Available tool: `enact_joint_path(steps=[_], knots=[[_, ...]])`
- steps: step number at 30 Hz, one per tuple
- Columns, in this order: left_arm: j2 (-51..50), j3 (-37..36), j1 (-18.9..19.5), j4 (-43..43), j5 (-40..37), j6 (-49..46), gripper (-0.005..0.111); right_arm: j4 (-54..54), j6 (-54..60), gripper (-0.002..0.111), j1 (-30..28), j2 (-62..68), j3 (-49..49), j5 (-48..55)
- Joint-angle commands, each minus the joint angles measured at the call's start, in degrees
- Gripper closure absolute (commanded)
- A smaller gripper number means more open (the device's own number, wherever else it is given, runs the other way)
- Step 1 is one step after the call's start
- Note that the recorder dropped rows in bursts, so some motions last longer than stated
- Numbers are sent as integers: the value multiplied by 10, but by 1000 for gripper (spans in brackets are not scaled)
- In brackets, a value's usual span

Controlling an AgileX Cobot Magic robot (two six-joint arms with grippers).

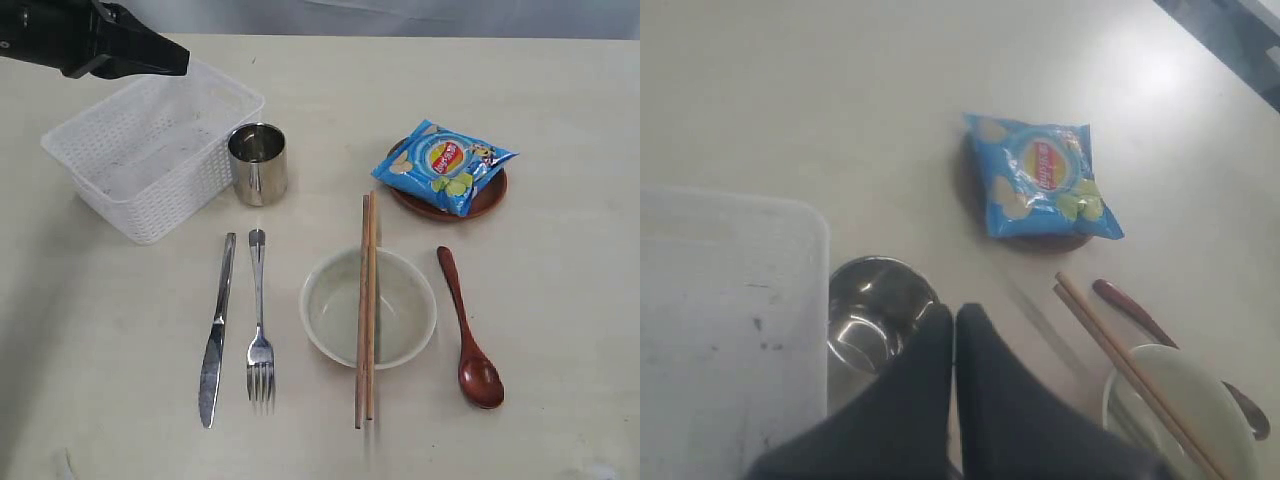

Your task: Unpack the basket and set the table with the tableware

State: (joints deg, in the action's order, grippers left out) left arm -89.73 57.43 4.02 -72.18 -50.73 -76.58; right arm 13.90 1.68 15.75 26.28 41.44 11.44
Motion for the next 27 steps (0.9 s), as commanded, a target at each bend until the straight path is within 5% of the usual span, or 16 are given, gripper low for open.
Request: enact_joint_path(steps=[1, 9, 15, 27], knots=[[4, -4, -4, -1, -3, 3, 106, -4, 0, 109, -1, -64, -3, -5], [4, -4, -4, -1, -3, 3, 106, -38, 52, 109, -18, -114, -3, -15], [4, -4, -4, -1, -3, 3, 106, -53, 149, 109, -107, -125, -29, 20], [4, -4, -4, -1, -3, 3, 106, -51, 192, 109, -182, -190, -238, 32]])
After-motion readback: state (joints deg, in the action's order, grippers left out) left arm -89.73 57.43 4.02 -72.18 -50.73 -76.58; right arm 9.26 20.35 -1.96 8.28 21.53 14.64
